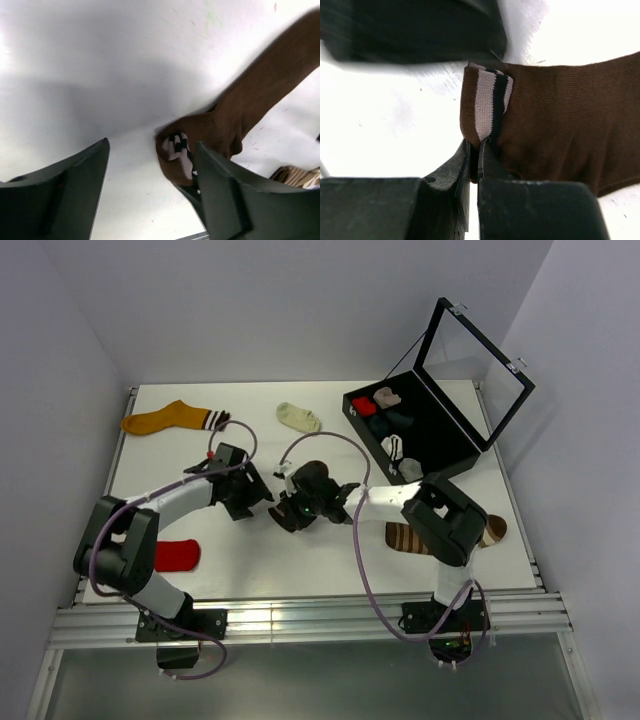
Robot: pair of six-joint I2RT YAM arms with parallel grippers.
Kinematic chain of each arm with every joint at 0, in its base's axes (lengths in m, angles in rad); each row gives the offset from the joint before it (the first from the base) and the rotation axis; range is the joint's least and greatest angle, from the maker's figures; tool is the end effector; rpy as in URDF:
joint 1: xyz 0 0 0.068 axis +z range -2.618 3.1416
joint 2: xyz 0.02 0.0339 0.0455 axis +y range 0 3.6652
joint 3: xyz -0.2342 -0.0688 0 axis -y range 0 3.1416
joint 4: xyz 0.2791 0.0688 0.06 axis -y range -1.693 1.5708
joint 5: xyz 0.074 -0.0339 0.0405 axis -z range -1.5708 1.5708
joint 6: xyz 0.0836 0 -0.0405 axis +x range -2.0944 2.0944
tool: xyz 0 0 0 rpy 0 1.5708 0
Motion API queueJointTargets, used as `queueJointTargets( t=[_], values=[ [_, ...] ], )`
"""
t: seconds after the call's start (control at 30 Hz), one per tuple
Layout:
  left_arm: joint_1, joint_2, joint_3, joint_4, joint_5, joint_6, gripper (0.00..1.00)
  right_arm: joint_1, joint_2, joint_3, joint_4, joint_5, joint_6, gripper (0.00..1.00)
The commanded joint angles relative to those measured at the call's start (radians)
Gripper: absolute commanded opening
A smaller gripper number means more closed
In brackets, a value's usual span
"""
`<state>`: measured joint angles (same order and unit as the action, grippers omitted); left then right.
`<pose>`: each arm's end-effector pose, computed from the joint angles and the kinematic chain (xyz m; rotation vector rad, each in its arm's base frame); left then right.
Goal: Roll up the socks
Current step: Roll the sock at the center of the board.
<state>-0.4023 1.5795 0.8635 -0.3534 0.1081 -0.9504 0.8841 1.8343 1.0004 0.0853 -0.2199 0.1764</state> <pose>0.3162 -0.1444 0.0720 -0.7109 2.6703 -0.5595 0.2566 0.3418 0.0674 -0.9512 2.2376 0.7667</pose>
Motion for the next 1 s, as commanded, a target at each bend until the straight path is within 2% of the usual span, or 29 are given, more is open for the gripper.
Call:
queueJointTargets(
  t=[0.0, 0.03, 0.1, 0.2, 0.33, 0.5, 0.7, 0.9, 0.97],
  values=[
    [0.04, -0.108, -0.037, -0.003, -0.036, -0.01, 0.77, -0.072, 0.032, 0.035, -0.021, -0.29, 0.127, 0.0],
    [0.045, -0.14, -0.046, -0.001, -0.039, -0.011, 0.81, -0.086, 0.039, 0.038, -0.012, -0.333, 0.149, 0.0],
    [0.049, -0.168, -0.072, 0.016, -0.039, -0.011, 0.81, -0.114, 0.063, 0.044, 0.022, -0.46, 0.213, 0.0],
    [0.048, -0.21, -0.121, 0.068, 0.002, -0.019, 0.78, -0.16, 0.098, 0.041, 0.102, -0.591, 0.32, 0.0],
    [0.033, -0.222, -0.165, 0.105, 0.039, -0.031, 0.73, -0.201, 0.149, 0.027, 0.197, -0.68, 0.443, 0.0],
    [-0.006, -0.191, -0.192, 0.14, 0.053, -0.056, 0.69, -0.234, 0.206, 0.035, 0.234, -0.723, 0.525, 0.0],
    [-0.036, -0.127, -0.185, 0.156, 0.035, -0.064, 0.63, -0.24, 0.233, 0.05, 0.177, -0.711, 0.496, 0.0],
    [-0.046, -0.053, -0.166, 0.146, 0.013, -0.057, 0.46, -0.241, 0.217, 0.056, 0.128, -0.667, 0.45, 0.05],
    [-0.049, -0.027, -0.158, 0.143, 0.01, -0.056, 0.37, -0.241, 0.198, 0.066, 0.091, -0.644, 0.419, 0.12]
  ],
)
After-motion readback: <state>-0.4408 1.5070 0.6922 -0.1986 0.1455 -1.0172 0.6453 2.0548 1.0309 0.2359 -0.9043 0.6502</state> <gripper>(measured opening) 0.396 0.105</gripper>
